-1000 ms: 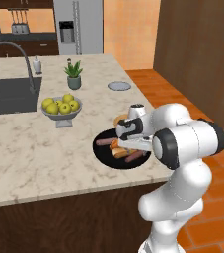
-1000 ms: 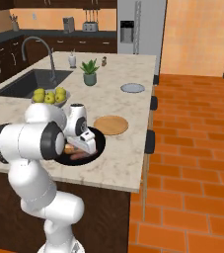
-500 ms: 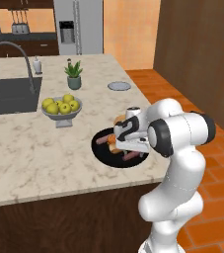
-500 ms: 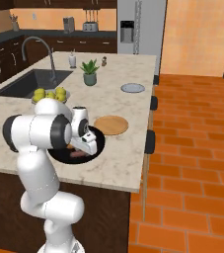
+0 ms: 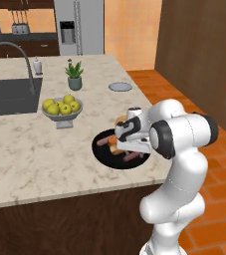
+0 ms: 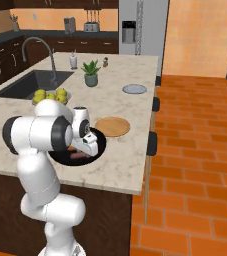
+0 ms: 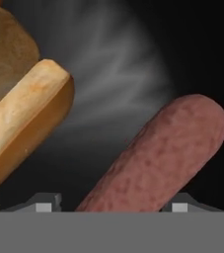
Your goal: Place one bun and one sausage from the bowl on each plate.
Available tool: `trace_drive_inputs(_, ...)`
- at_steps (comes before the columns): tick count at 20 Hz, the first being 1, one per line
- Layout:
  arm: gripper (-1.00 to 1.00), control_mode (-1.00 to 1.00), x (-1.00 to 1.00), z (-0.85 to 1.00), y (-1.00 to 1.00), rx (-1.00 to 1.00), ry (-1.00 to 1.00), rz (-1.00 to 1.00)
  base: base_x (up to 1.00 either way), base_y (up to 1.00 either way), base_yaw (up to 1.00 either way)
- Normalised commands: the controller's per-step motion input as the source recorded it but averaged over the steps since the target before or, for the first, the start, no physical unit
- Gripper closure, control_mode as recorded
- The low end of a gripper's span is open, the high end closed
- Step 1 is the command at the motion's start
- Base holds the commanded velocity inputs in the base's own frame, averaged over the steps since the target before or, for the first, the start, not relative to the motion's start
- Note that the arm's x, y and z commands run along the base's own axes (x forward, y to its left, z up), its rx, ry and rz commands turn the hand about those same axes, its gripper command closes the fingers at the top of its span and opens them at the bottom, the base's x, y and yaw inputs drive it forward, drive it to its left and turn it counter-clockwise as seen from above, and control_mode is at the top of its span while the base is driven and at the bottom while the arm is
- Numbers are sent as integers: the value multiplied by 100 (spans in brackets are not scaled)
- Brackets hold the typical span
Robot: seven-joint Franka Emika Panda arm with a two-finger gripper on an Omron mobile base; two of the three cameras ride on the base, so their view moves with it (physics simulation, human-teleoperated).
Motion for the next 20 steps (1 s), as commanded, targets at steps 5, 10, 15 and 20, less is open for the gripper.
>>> trace_drive_inputs(5, 100, -100, -59, 55, -1, 0, 0, 9, 0, 0, 0)
trace_drive_inputs(10, 100, -100, -58, 83, -9, 4, 0, 18, 0, 0, 0)
trace_drive_inputs(15, 100, -100, -55, 56, -37, 5, 0, 19, 0, 0, 0)
trace_drive_inputs(20, 100, -100, -62, 63, -19, 1, 0, 20, 0, 0, 0)
